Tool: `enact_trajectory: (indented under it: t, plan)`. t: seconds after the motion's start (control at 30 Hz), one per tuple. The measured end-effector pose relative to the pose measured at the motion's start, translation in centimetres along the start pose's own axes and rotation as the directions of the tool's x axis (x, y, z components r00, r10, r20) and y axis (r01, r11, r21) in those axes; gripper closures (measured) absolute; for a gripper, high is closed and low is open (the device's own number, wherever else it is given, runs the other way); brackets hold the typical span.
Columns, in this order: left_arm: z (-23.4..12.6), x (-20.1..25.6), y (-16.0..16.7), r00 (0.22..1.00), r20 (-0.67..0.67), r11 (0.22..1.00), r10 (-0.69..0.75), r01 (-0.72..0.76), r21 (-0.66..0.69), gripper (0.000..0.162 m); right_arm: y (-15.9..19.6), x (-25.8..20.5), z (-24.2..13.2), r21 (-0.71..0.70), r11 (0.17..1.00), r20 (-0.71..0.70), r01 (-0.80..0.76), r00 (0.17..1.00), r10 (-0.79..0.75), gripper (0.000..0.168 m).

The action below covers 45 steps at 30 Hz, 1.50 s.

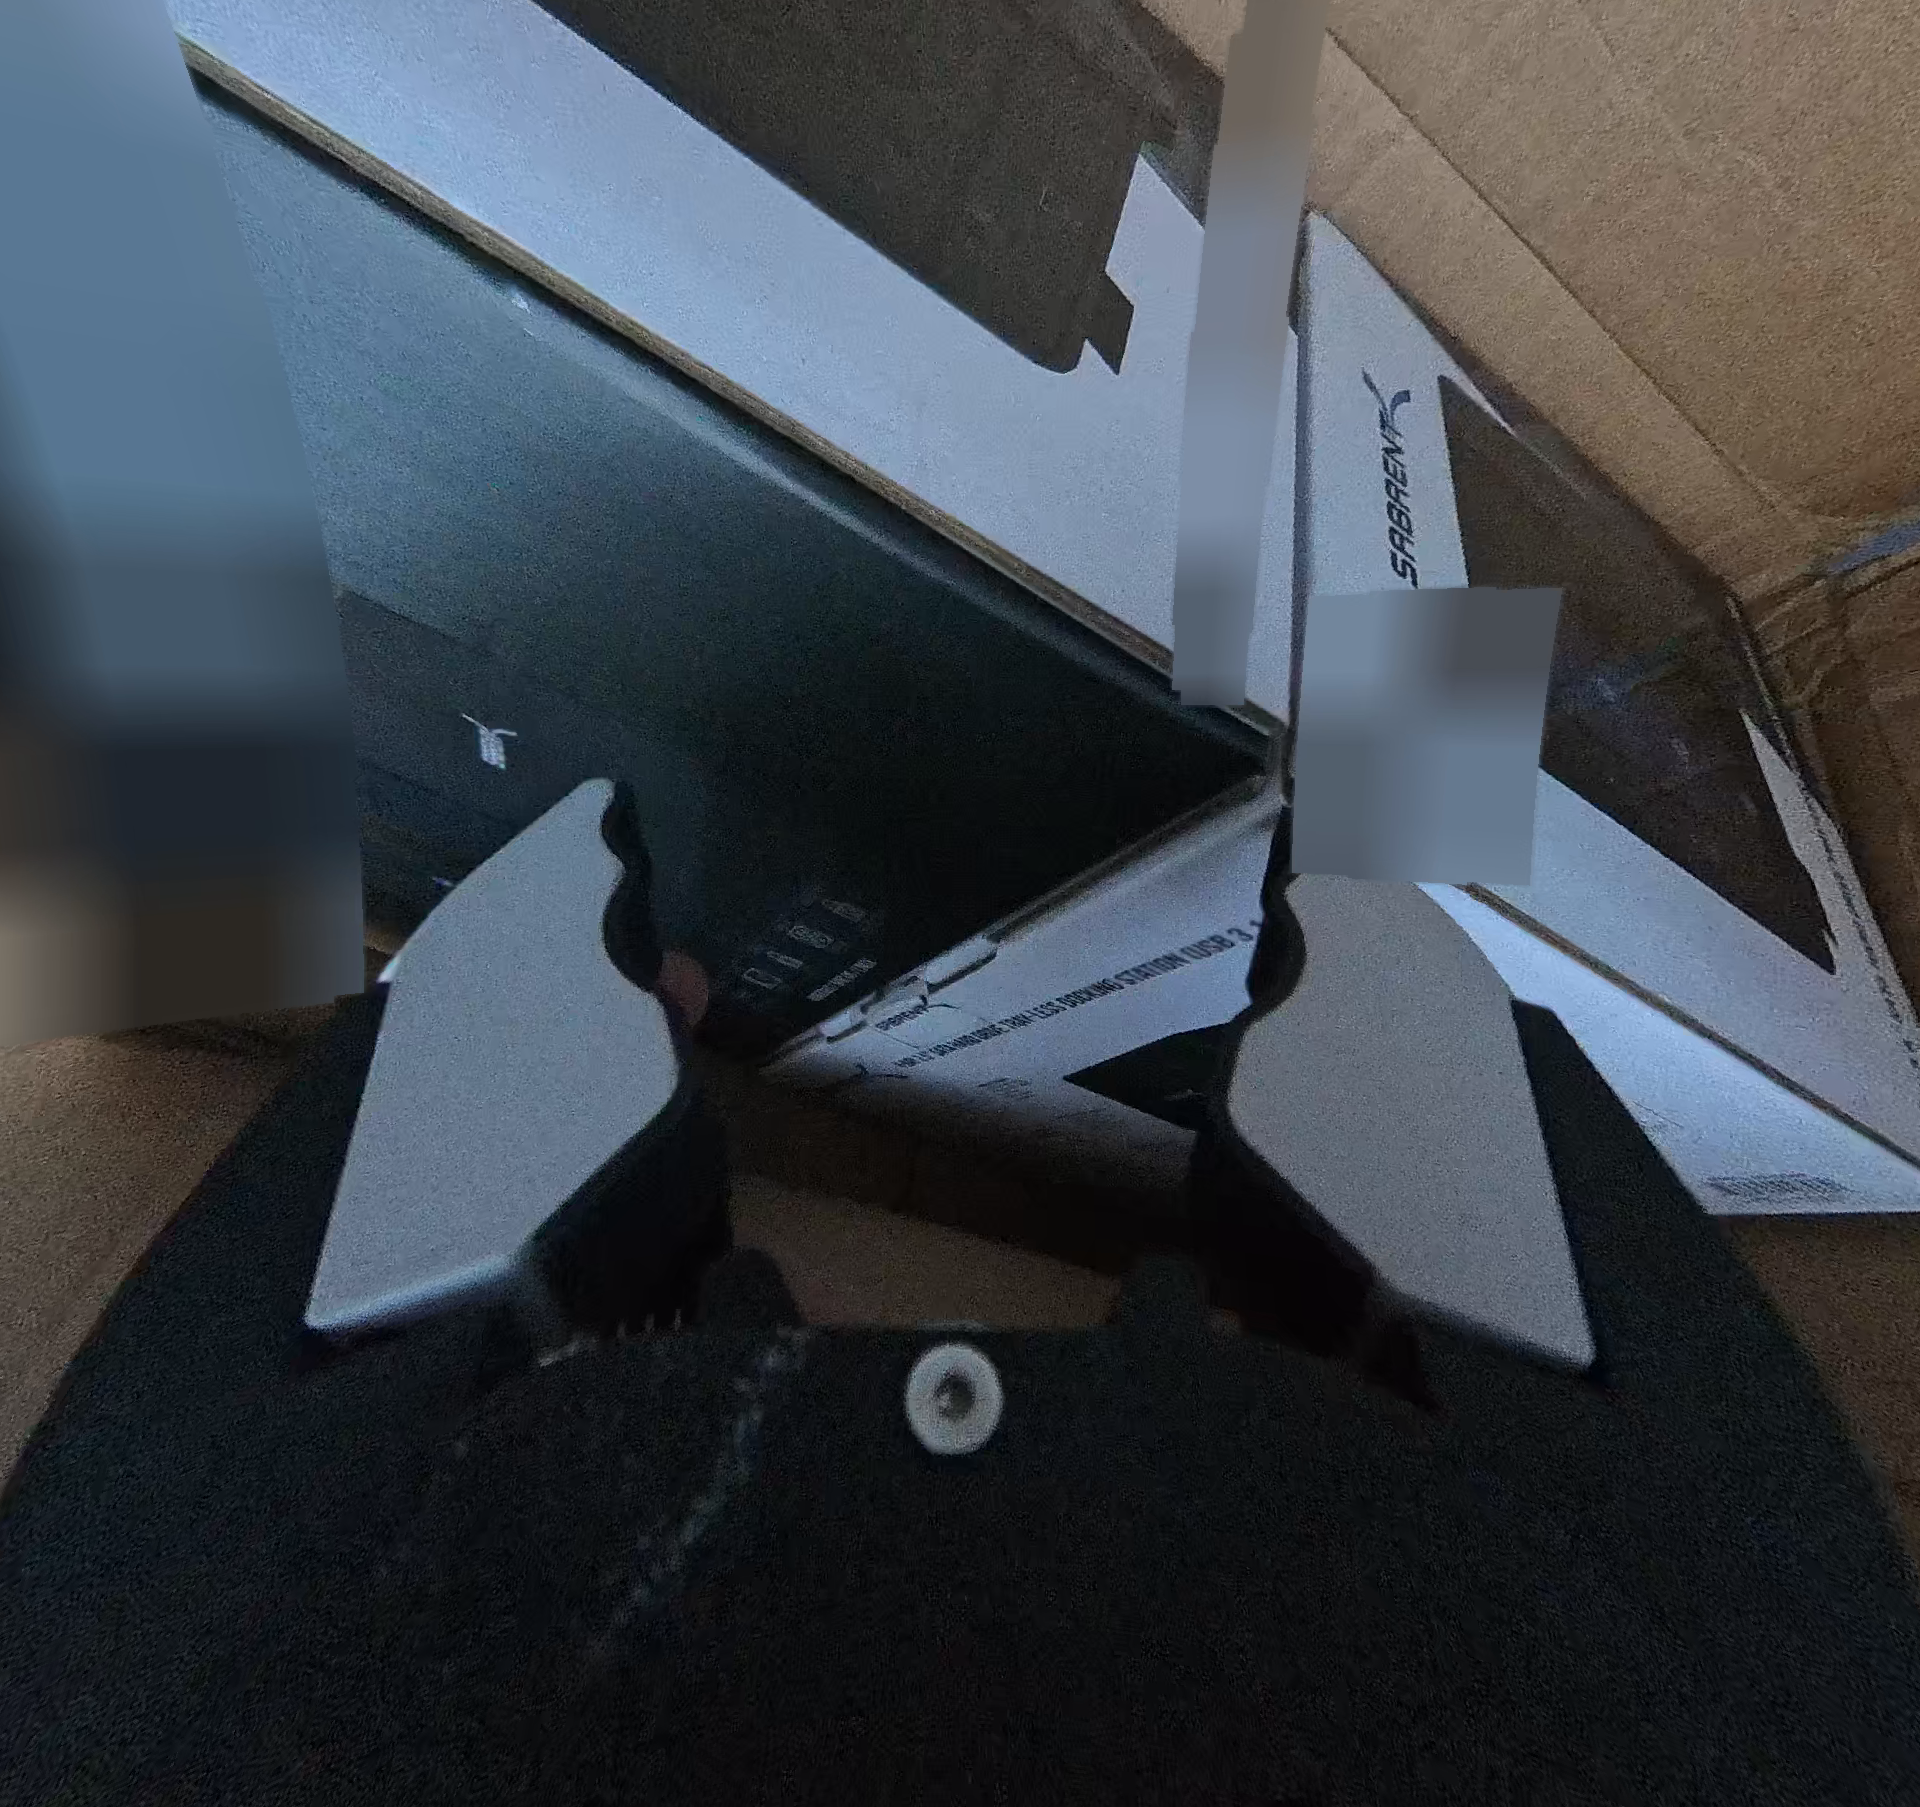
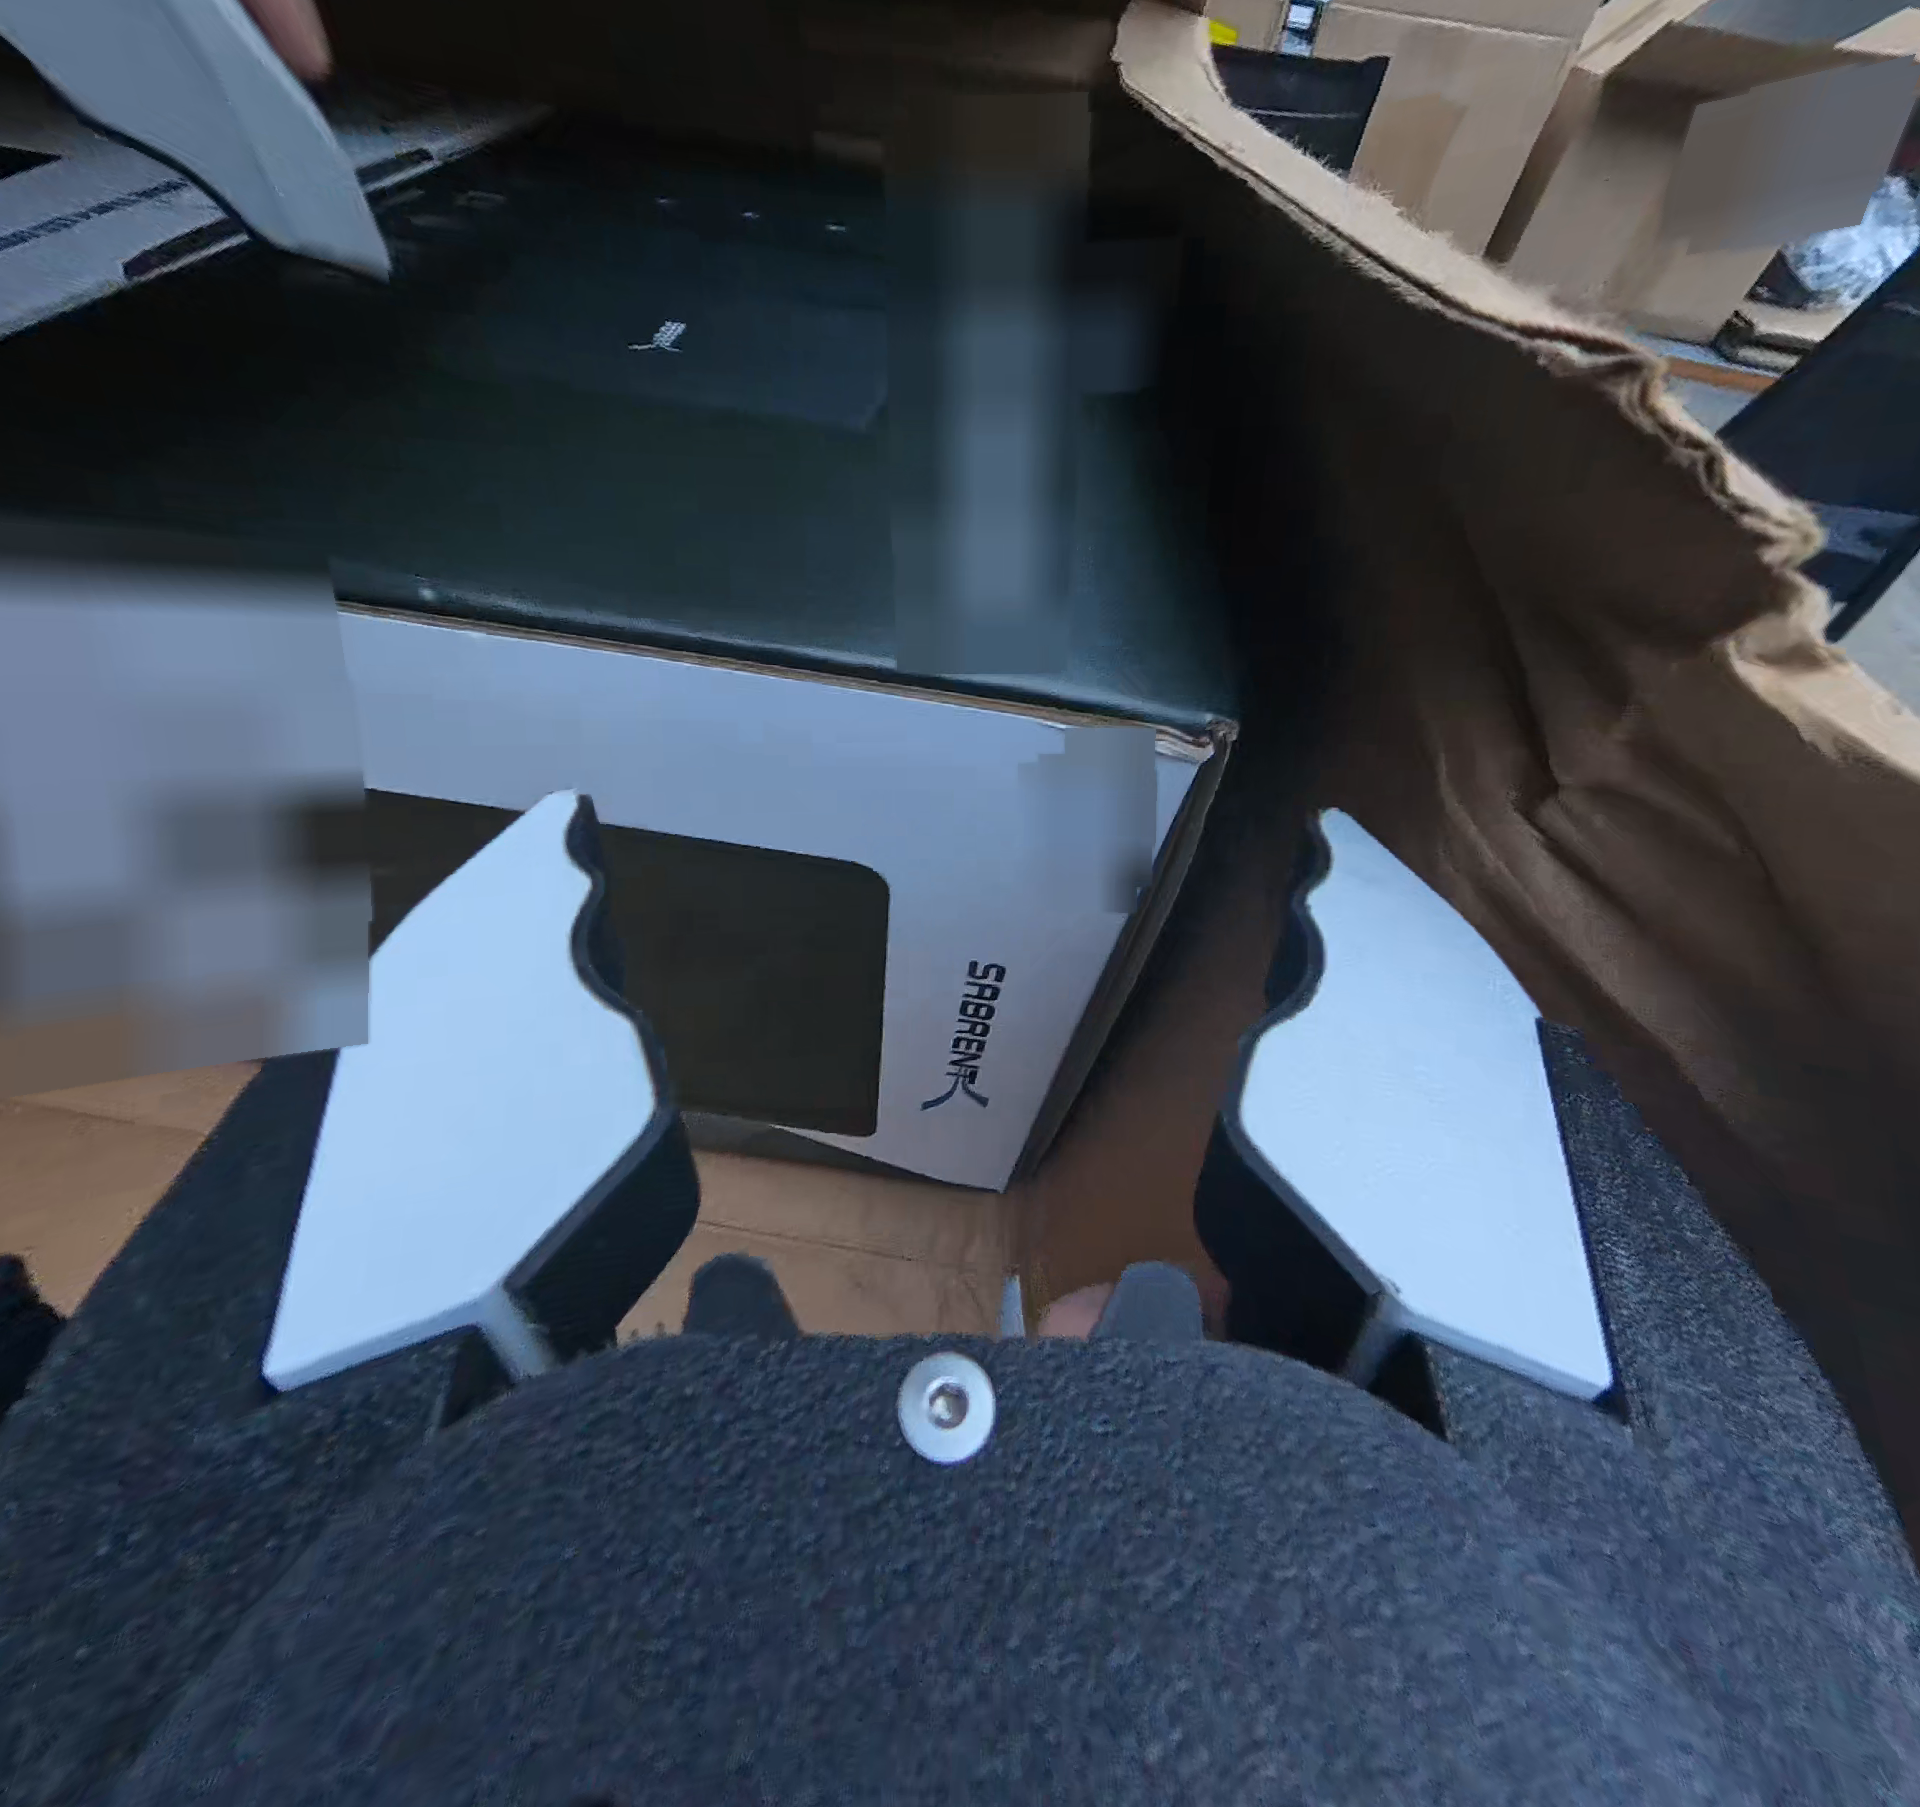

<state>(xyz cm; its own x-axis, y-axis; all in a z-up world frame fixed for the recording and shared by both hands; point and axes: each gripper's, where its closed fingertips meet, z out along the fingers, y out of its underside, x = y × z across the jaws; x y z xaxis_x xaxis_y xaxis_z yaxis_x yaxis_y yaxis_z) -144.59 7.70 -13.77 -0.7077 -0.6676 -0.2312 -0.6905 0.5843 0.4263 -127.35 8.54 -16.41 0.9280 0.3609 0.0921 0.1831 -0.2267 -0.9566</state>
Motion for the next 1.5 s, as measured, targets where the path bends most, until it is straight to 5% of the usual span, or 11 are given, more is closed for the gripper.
enact_trajectory:
  t: [0.17,0.3,0.43,0.6,0.83,1.23,1.5]
  plan:
    - [0.2,0.2,0.5,0.995,-0.038,0.995,-0.097,0.096,-0.018,0.05,0.0,0.9,1.7,-0.006,0.999,0.119,0.037,0.992,-0.036,0.047]
    - [-0.3,3.1,-1.6,0.944,-0.249,0.973,-0.218,0.23,0.022,0.049,1.2,0.9,2.0,-0.045,0.983,0.147,0.178,0.974,-0.17,0.061]
    - [2.0,1.2,-0.7,0.945,-0.08,0.948,-0.317,0.312,-0.068,0.05,2.4,0.9,3.2,-0.156,0.958,0.13,0.24,0.967,-0.221,0.064]
    - [3.9,1.9,0.1,0.94,0.03,0.929,-0.34,0.341,-0.147,0.026,2.6,0.6,3.9,-0.144,0.963,0.247,0.227,0.951,-0.188,0.059]
    - [4.1,1.0,-0.1,0.918,0.095,0.902,-0.386,0.397,-0.171,0.044,1.6,0.2,4.0,-0.071,0.994,0.338,0.084,0.94,-0.055,0.07]
    - [2.5,3.1,-1.6,0.941,0.091,0.927,-0.326,0.337,-0.161,0.054,3.0,-1.9,0.1,-0.076,0.976,0.427,0.206,0.891,-0.155,0.071]
    - [0.9,5.1,-3.0,0.933,0.077,0.927,-0.351,0.358,-0.111,0.069,3.8,-3.3,-3.5,-0.047,0.963,0.498,0.267,0.841,-0.209,0.092]
